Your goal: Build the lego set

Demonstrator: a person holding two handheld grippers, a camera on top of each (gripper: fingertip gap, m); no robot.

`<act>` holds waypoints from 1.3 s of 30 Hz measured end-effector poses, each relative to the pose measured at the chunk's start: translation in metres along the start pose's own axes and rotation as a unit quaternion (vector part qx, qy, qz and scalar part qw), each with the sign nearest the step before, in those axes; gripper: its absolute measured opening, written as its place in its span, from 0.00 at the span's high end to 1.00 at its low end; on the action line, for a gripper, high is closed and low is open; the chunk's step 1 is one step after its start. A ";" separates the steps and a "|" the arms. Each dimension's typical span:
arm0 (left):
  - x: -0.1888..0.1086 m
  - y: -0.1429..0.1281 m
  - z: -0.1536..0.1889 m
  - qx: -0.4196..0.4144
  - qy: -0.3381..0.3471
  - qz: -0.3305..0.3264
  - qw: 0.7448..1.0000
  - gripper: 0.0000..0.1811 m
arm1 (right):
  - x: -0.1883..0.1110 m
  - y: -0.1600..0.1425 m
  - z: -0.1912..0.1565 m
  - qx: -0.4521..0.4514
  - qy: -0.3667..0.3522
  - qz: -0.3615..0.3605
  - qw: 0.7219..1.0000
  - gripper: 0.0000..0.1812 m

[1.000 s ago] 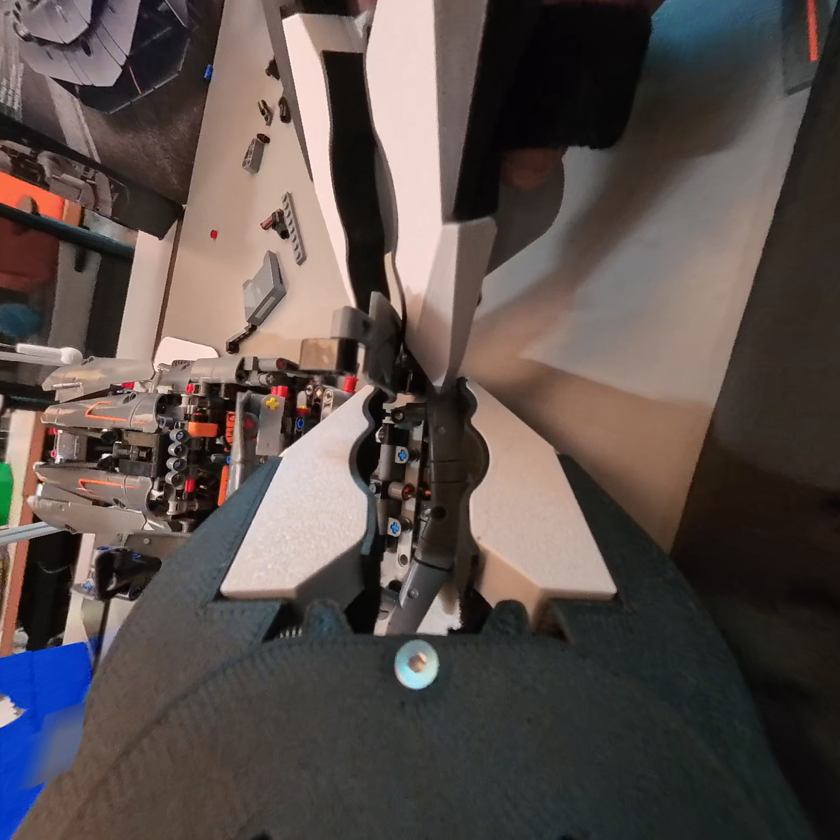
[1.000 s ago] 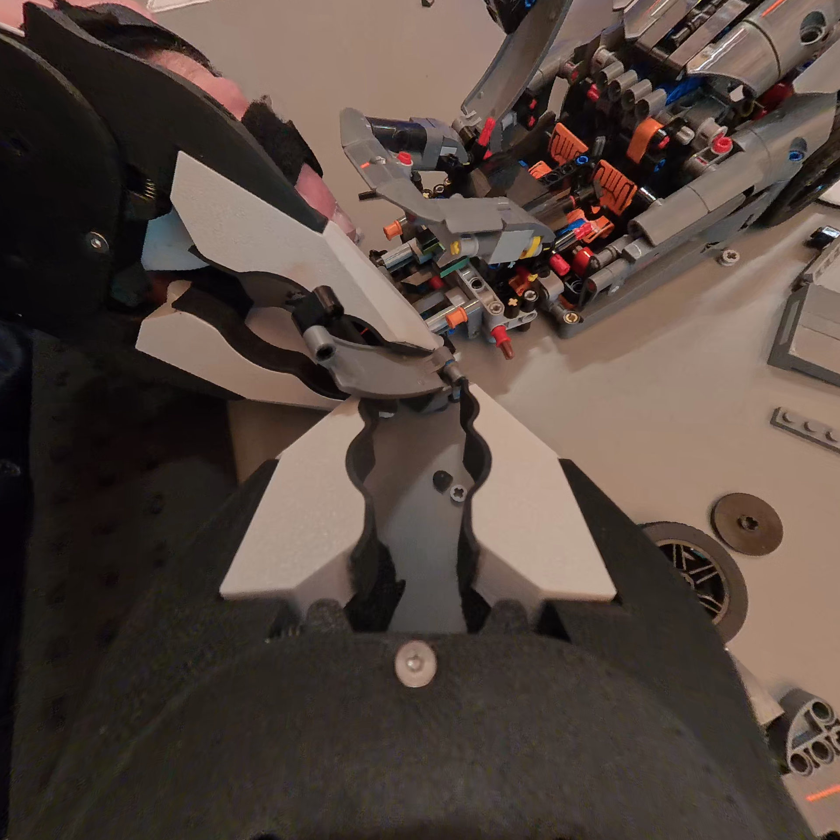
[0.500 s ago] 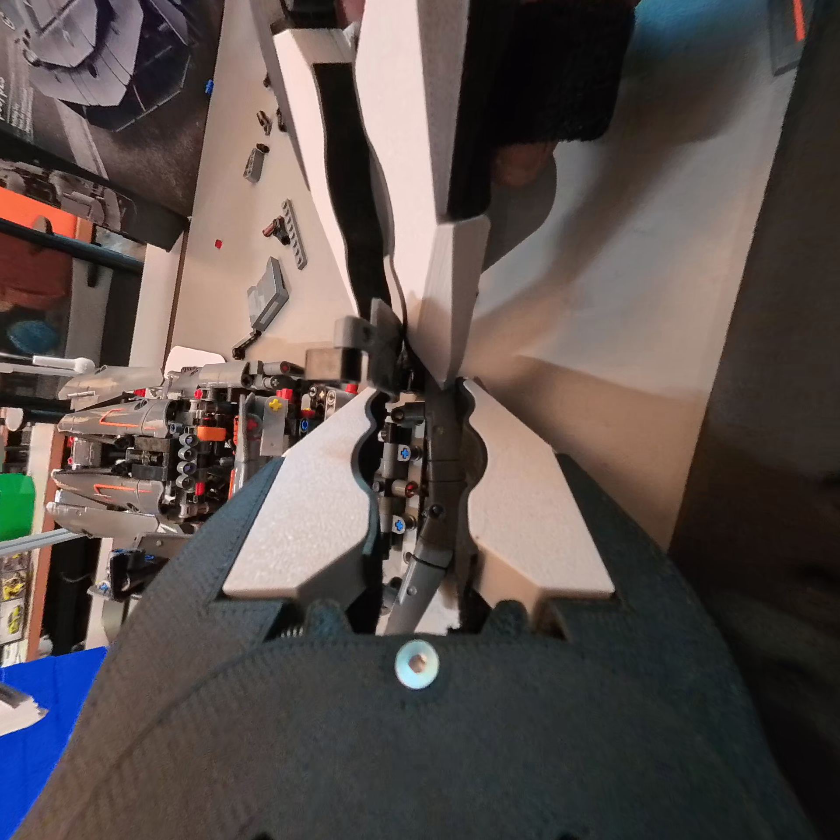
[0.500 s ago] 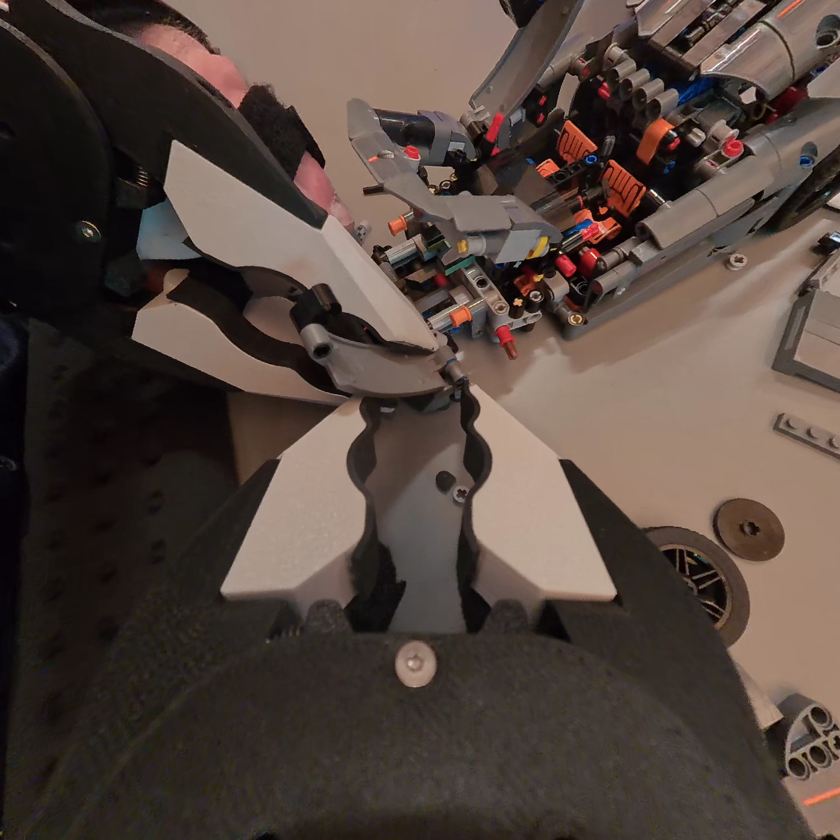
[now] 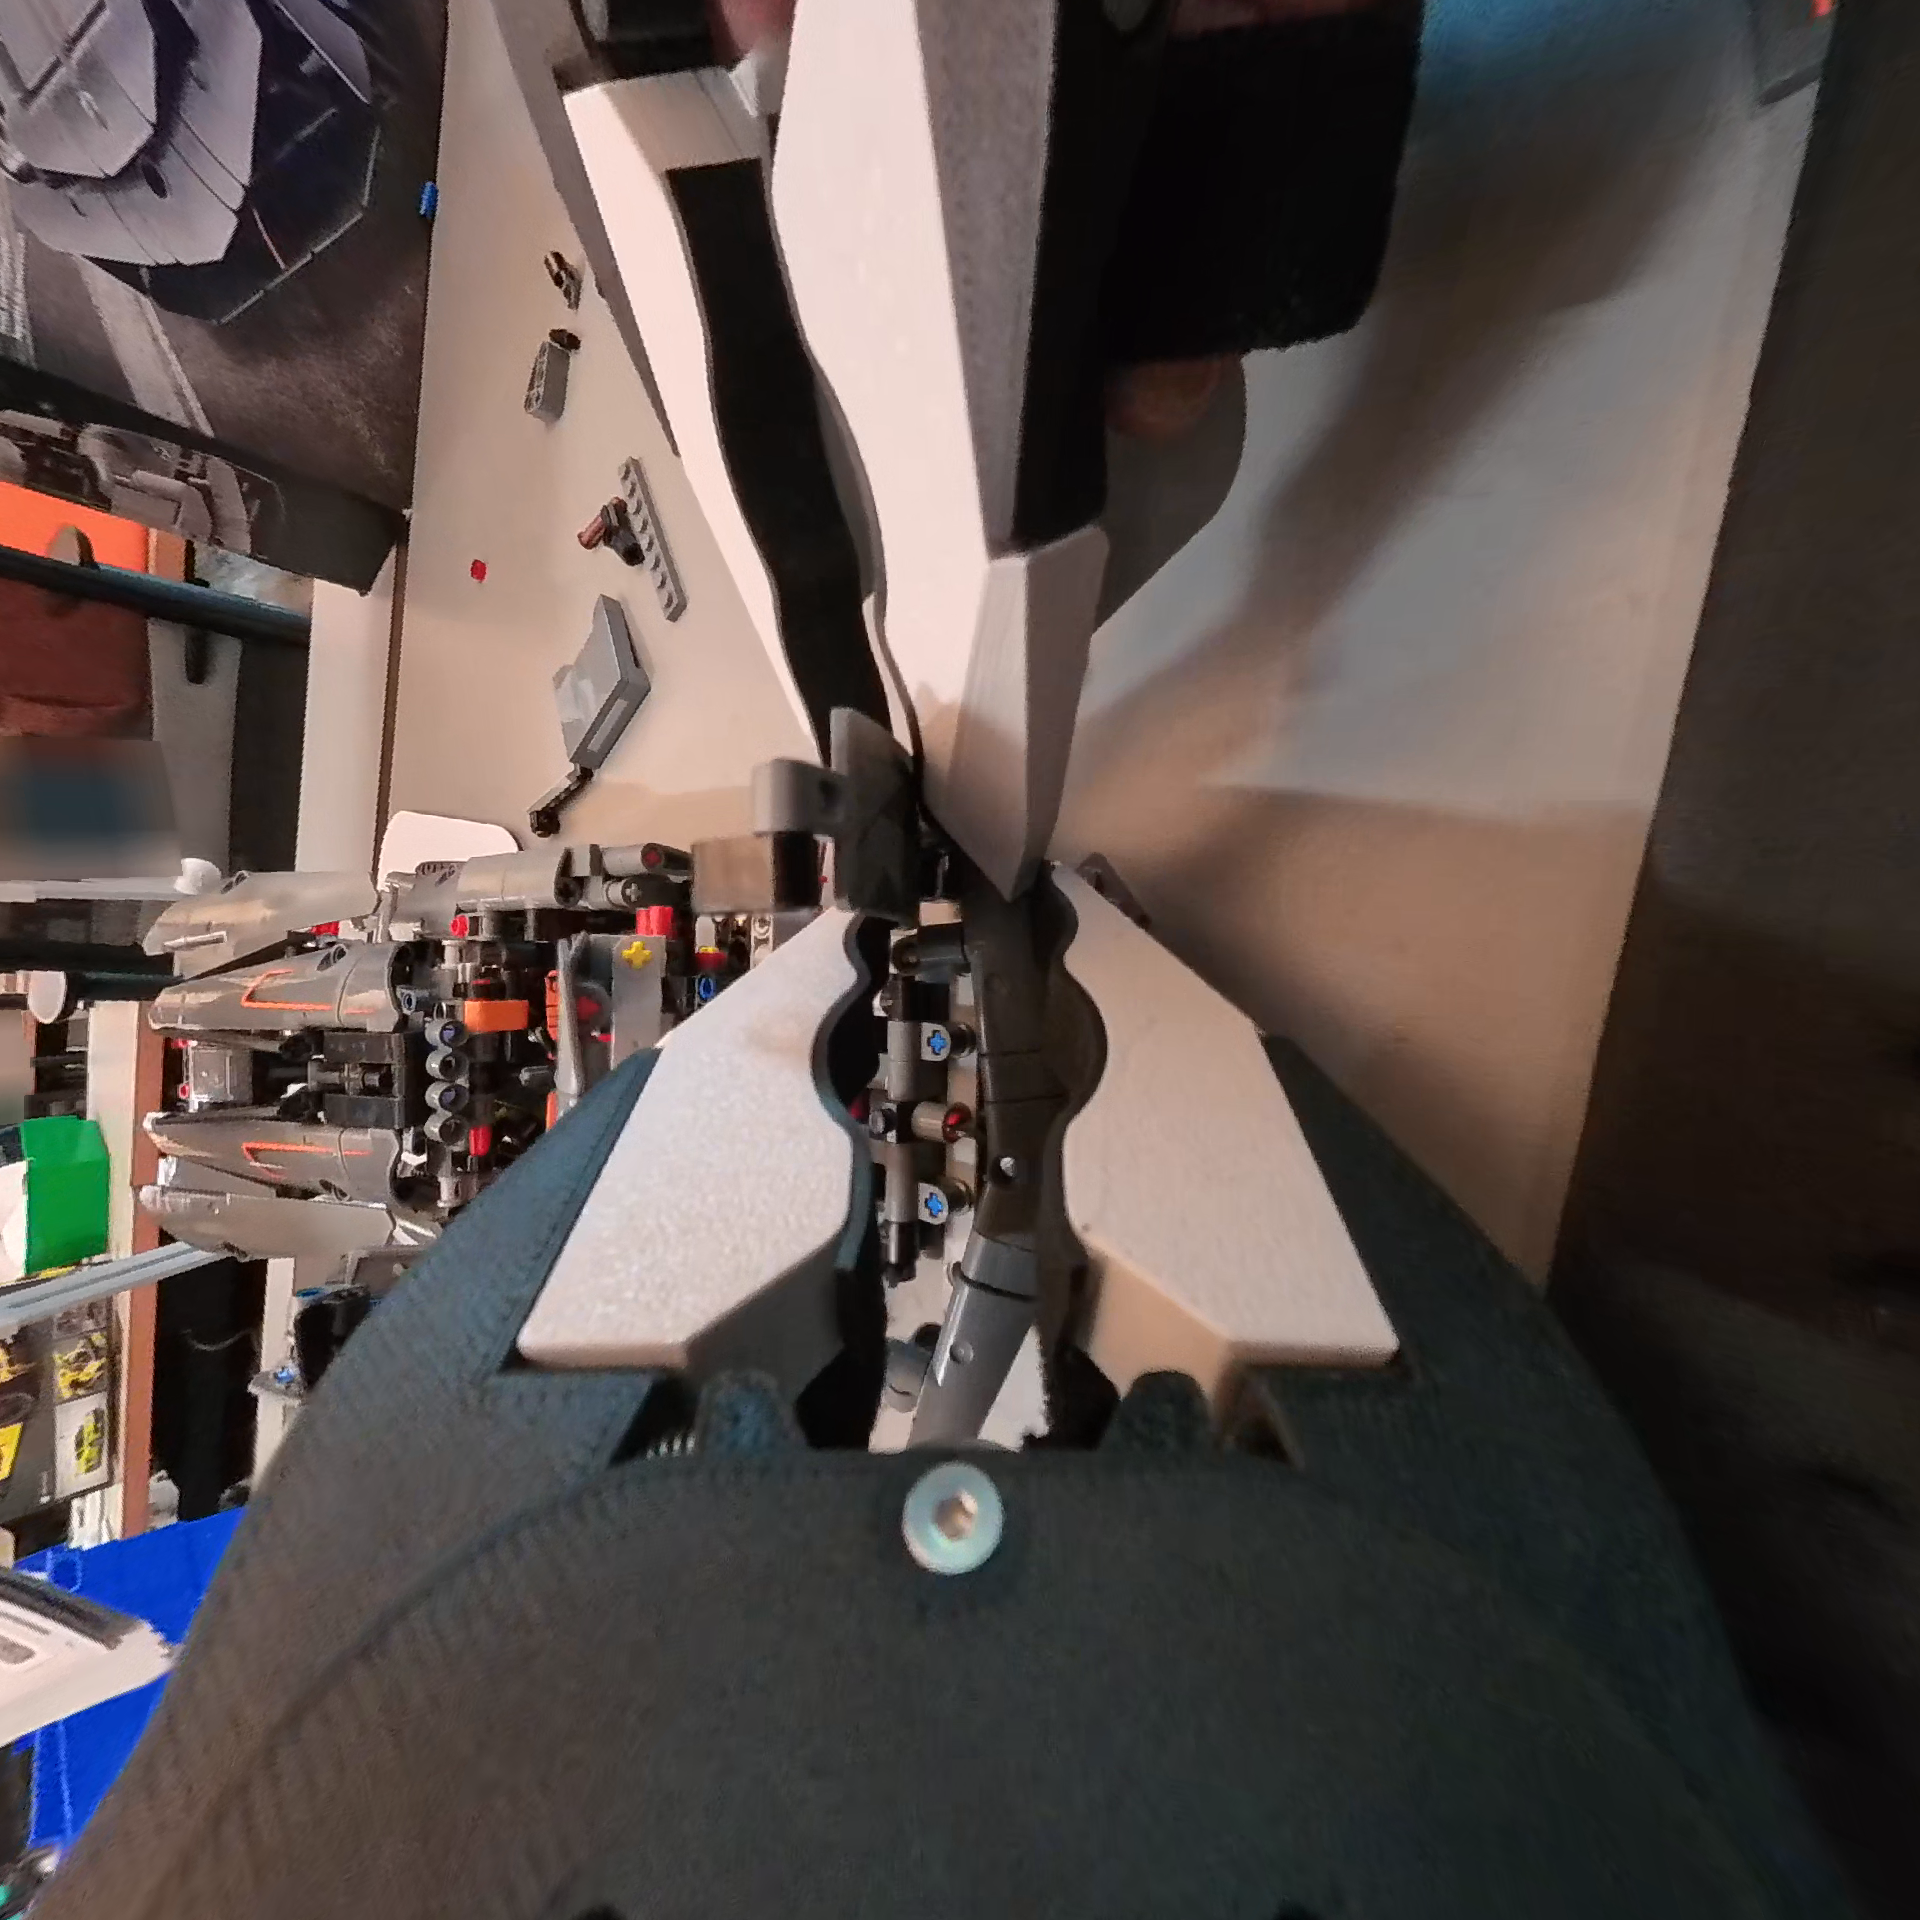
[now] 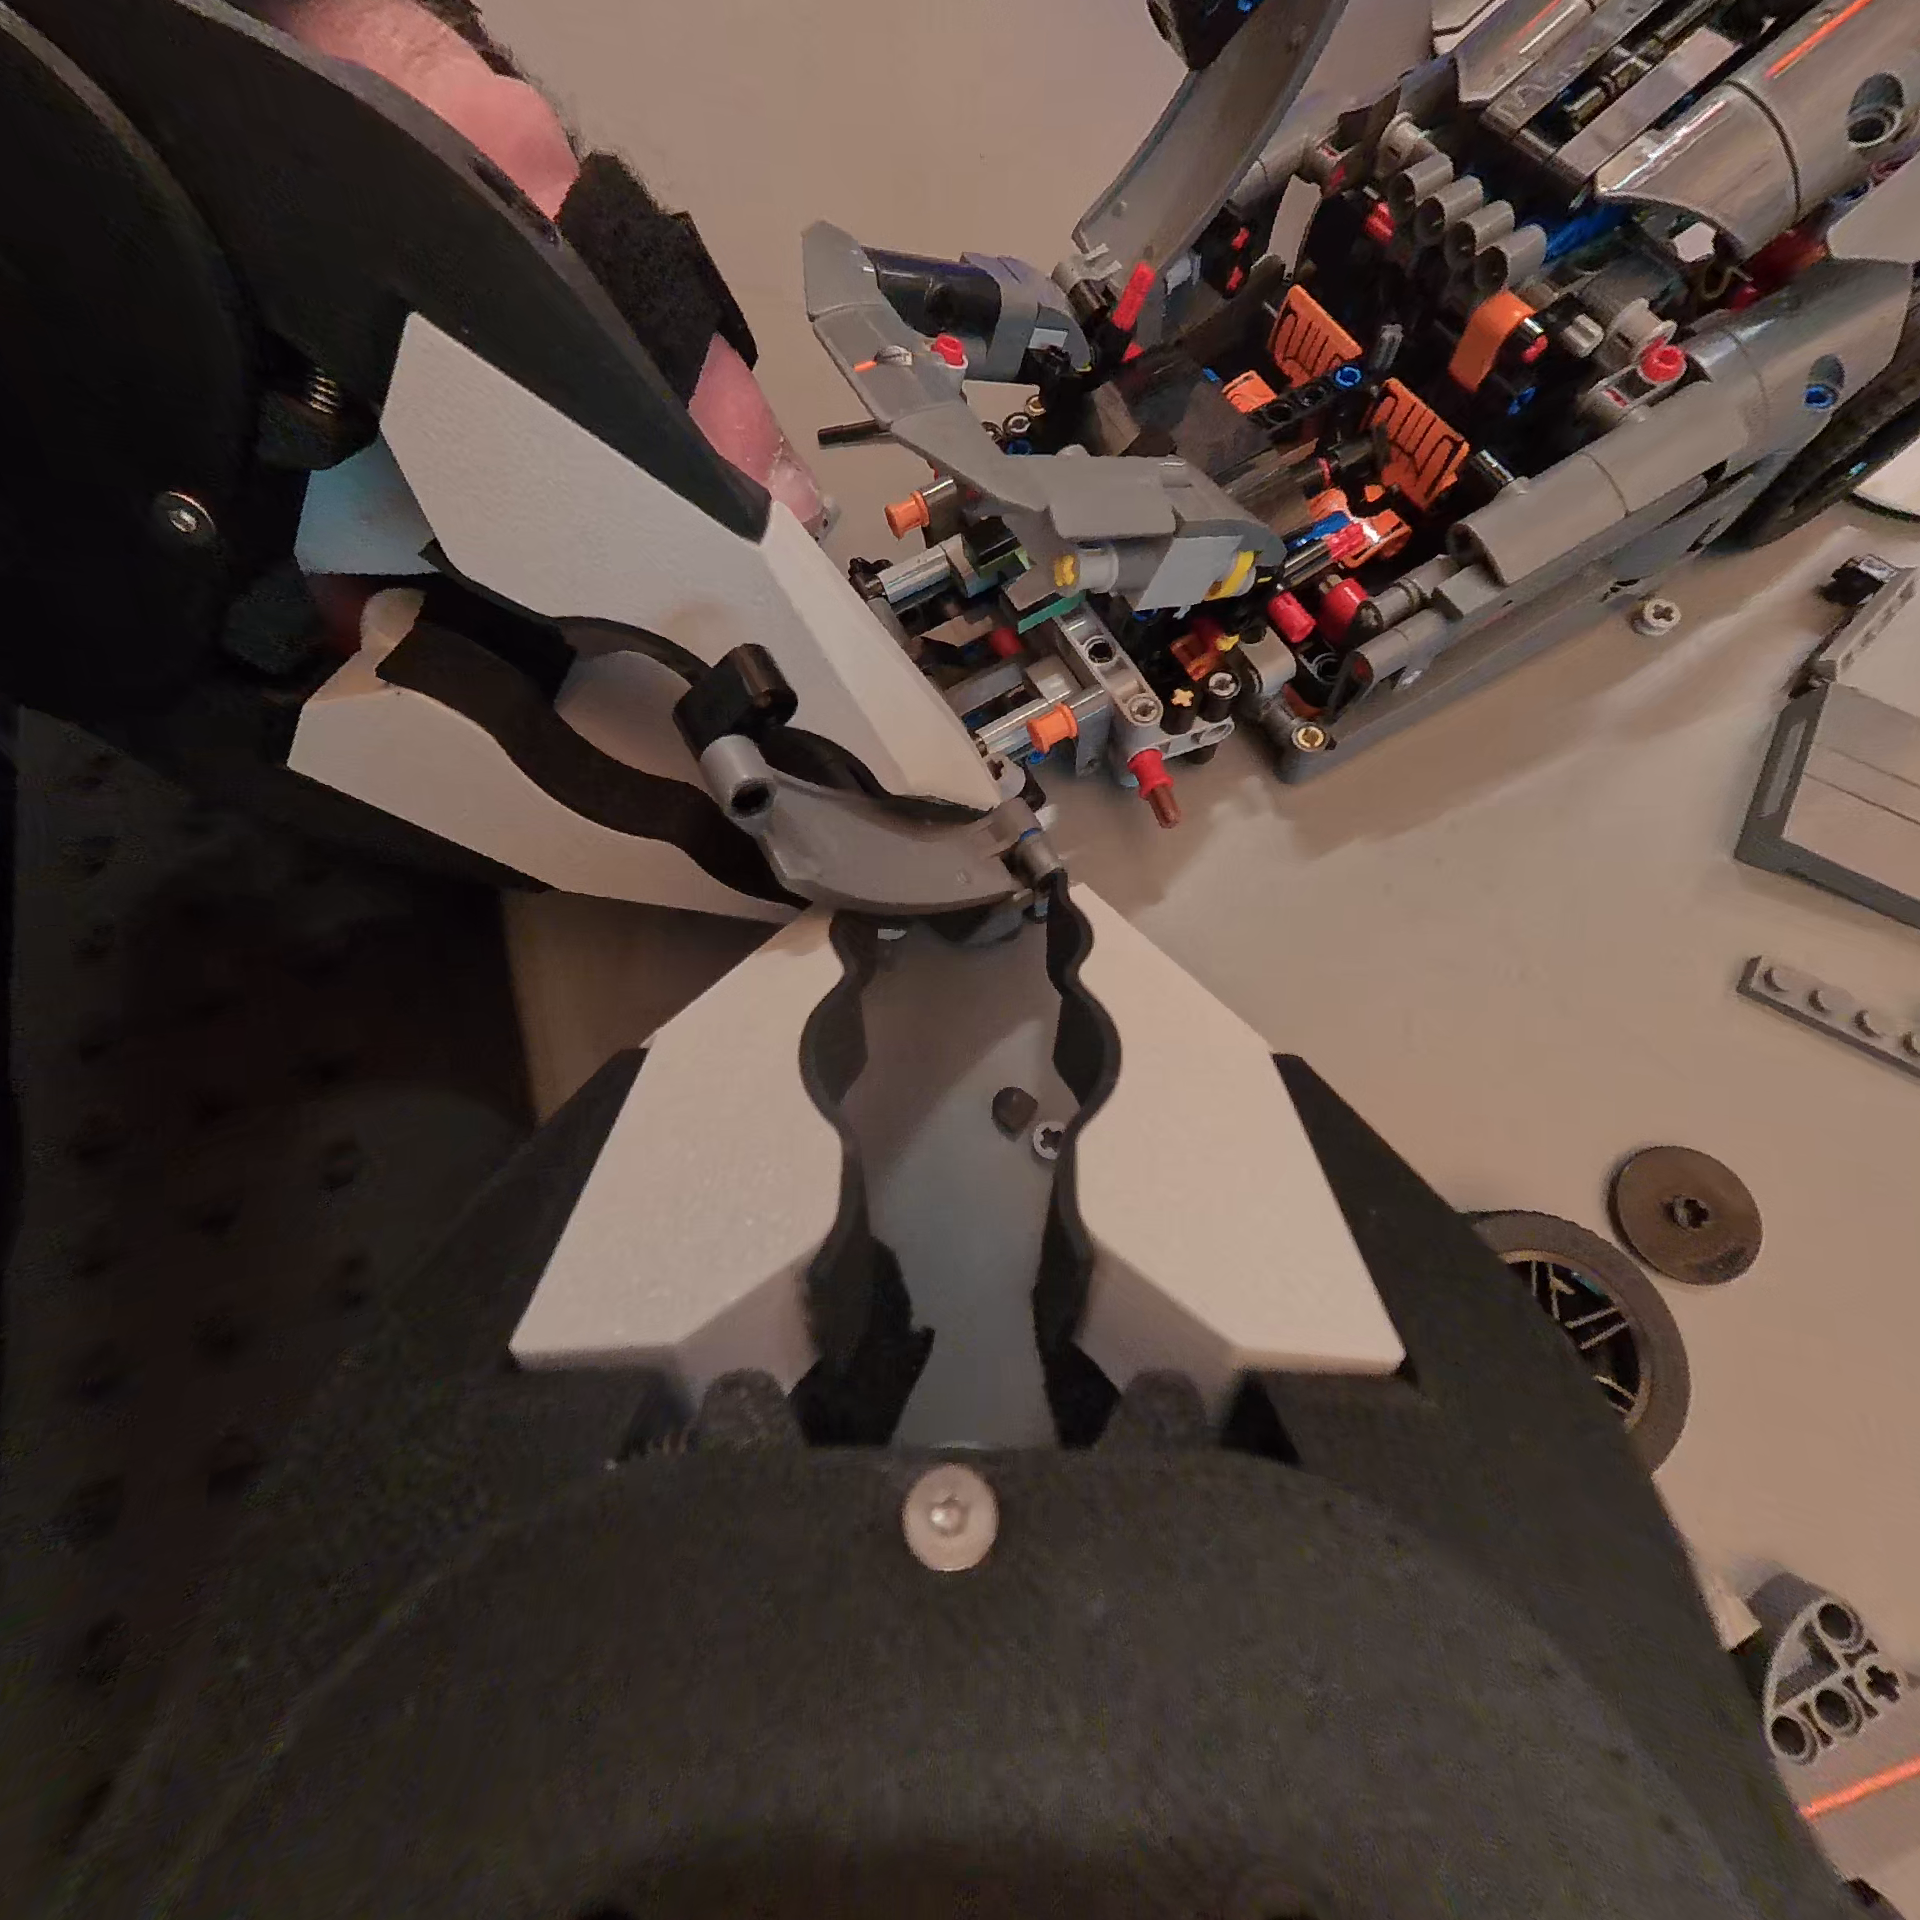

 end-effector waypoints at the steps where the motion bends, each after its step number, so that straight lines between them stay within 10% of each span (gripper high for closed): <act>1: 0.000 0.000 0.000 0.002 -0.001 -0.003 1.000 0.87 | 0.000 0.000 0.000 0.000 -0.001 0.000 1.000 0.84; 24: -0.029 -0.018 -0.011 0.030 0.043 0.010 0.999 0.77 | -0.025 0.020 -0.012 -0.082 -0.001 0.092 0.992 0.93; 39: -0.047 -0.031 -0.028 0.035 0.098 0.014 0.994 0.80 | -0.030 0.038 0.024 0.054 0.037 0.093 0.993 0.95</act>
Point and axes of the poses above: each gripper's, where its closed fingertips meet, x out along the fingers, y out of its top, z = x × y across the jaws, the point moved 3 cm from there along -x, back along the fingers, and after that the axes turned 7 degrees about -z, right-handed, at the moved point
